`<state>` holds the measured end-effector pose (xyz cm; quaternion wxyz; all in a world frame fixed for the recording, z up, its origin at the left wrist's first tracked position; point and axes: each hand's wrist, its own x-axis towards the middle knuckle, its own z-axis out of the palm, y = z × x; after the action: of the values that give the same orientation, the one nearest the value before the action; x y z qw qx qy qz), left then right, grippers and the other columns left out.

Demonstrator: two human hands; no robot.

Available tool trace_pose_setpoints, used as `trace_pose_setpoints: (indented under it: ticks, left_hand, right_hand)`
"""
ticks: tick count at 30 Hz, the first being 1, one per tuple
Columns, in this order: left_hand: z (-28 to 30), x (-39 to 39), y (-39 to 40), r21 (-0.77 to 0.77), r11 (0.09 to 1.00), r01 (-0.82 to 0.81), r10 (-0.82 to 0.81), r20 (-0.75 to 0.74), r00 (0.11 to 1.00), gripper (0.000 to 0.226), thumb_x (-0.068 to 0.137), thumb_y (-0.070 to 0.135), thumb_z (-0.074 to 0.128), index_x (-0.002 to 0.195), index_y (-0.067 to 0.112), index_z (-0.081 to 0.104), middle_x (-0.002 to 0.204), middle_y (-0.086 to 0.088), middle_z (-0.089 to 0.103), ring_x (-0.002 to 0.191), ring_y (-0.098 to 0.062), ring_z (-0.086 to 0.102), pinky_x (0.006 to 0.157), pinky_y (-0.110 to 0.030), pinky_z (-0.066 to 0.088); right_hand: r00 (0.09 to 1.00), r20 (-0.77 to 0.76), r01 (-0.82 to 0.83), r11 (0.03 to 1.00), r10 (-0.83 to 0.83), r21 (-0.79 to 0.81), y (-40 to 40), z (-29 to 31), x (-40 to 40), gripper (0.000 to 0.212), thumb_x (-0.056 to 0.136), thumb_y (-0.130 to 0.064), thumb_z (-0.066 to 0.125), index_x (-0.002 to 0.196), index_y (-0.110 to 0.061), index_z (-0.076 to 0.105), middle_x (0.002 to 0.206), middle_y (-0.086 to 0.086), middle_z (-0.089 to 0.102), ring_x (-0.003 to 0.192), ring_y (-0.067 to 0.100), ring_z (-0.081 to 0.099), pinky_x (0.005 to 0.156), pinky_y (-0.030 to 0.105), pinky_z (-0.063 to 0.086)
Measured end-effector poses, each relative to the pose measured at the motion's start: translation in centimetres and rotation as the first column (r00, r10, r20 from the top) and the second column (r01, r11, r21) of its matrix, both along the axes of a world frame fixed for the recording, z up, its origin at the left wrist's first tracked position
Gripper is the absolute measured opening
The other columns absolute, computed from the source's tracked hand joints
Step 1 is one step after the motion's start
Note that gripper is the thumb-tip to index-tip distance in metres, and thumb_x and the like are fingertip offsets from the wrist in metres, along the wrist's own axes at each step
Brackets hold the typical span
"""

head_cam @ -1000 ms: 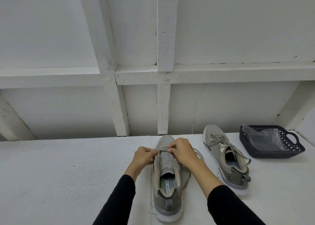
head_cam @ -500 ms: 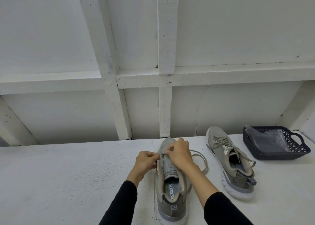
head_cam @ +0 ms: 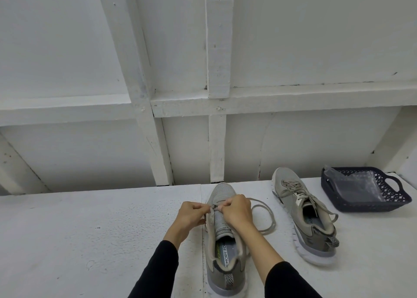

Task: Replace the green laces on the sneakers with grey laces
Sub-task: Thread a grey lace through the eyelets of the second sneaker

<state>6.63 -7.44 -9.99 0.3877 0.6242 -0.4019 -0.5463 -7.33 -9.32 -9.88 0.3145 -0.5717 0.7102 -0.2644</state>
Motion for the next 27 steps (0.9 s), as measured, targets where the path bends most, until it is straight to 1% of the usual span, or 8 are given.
trace_pose_setpoints:
  ticks: [6, 11, 16, 20, 22, 23, 25, 27]
  left_hand:
    - [0.1, 0.0, 0.0, -0.004, 1.0, -0.01, 0.01, -0.008, 1.0, 0.013, 0.09, 0.005, 0.065, 0.085, -0.001, 0.075, 0.089, -0.007, 0.073, 0.078, -0.011, 0.066, 0.067, -0.021, 0.058]
    - [0.0, 0.1, 0.1, -0.002, 1.0, -0.016, 0.016, -0.005, 1.0, 0.014, 0.089, 0.007, 0.065, 0.087, -0.003, 0.076, 0.093, -0.011, 0.073, 0.081, -0.013, 0.066, 0.071, -0.023, 0.059]
    - [-0.1, 0.4, 0.2, -0.029, 0.999, 0.036, -0.037, -0.068, 0.997, 0.017, 0.092, 0.015, 0.066, 0.094, 0.001, 0.074, 0.086, -0.006, 0.07, 0.08, -0.01, 0.065, 0.074, -0.023, 0.057]
    - [-0.6, 0.0, 0.1, -0.092, 0.996, 0.0, 0.004, 0.045, 0.999, 0.011, 0.09, 0.016, 0.068, 0.089, 0.007, 0.072, 0.089, -0.008, 0.071, 0.08, -0.014, 0.066, 0.073, -0.026, 0.058]
    - [-0.5, -0.4, -0.1, -0.085, 0.993, -0.082, 0.087, 0.058, 0.994, 0.011, 0.095, 0.013, 0.06, 0.089, 0.006, 0.066, 0.093, -0.011, 0.07, 0.082, -0.018, 0.066, 0.068, -0.028, 0.058]
    - [-0.3, -0.5, -0.2, -0.077, 0.985, -0.156, 0.158, 0.019, 0.987, 0.012, 0.099, 0.011, 0.053, 0.092, 0.005, 0.061, 0.095, -0.012, 0.069, 0.081, -0.019, 0.067, 0.064, -0.027, 0.057]
    - [0.4, -0.5, -0.4, -0.023, 0.936, -0.352, 0.338, -0.223, 0.914, 0.016, 0.104, 0.008, 0.038, 0.103, 0.001, 0.052, 0.097, -0.012, 0.067, 0.079, -0.02, 0.067, 0.058, -0.027, 0.057]
    - [1.1, -0.2, -0.5, 0.084, 0.845, -0.528, 0.488, -0.528, 0.696, 0.019, 0.105, 0.005, 0.029, 0.106, 0.0, 0.047, 0.092, -0.012, 0.061, 0.075, -0.019, 0.062, 0.071, -0.031, 0.057]
  right_hand:
    - [1.0, 0.025, 0.015, 0.999, -0.014, -0.042, 0.1, -0.4, 0.0, 0.013, 0.083, -0.019, 0.072, 0.071, -0.02, 0.077, 0.089, -0.004, 0.072, 0.103, 0.022, 0.059, 0.078, 0.034, 0.054]
    - [0.998, -0.054, -0.027, 0.998, 0.024, -0.056, 0.0, -0.8, 0.5, 0.009, 0.084, -0.024, 0.072, 0.077, -0.021, 0.077, 0.101, 0.002, 0.067, 0.103, 0.021, 0.057, 0.078, 0.035, 0.055]
    - [0.998, 0.007, -0.058, 0.995, 0.059, -0.081, 0.1, -1.0, 0.6, 0.01, 0.083, -0.028, 0.072, 0.075, -0.025, 0.077, 0.094, -0.002, 0.069, 0.099, 0.021, 0.058, 0.08, 0.037, 0.055]
    - [0.998, 0.041, -0.05, 0.995, 0.054, -0.084, 0.4, -0.5, 0.5, 0.012, 0.082, -0.021, 0.068, 0.073, -0.028, 0.074, 0.096, -0.003, 0.067, 0.104, 0.021, 0.057, 0.084, 0.036, 0.052]
    - [0.999, 0.034, -0.03, 0.997, 0.032, -0.075, 0.9, 0.4, -0.1, 0.009, 0.081, -0.022, 0.068, 0.083, -0.029, 0.063, 0.101, -0.004, 0.056, 0.108, 0.02, 0.05, 0.087, 0.031, 0.046]
    - [1.0, 0.02, -0.021, 0.997, 0.022, -0.073, 1.1, 0.6, -0.4, 0.015, 0.081, -0.022, 0.068, 0.09, -0.027, 0.057, 0.102, -0.004, 0.048, 0.11, 0.021, 0.045, 0.087, 0.029, 0.042]
    - [1.0, 0.007, 0.013, 0.998, -0.012, -0.065, 1.8, 0.8, -1.2, 0.031, 0.077, -0.026, 0.069, 0.099, -0.026, 0.047, 0.105, -0.003, 0.037, 0.112, 0.021, 0.037, 0.09, 0.029, 0.037]
    - [0.999, 0.029, 0.043, 0.999, -0.042, -0.025, 2.4, 1.0, -1.6, 0.045, 0.074, -0.034, 0.072, 0.105, -0.024, 0.042, 0.109, -0.002, 0.033, 0.115, 0.021, 0.034, 0.093, 0.031, 0.035]
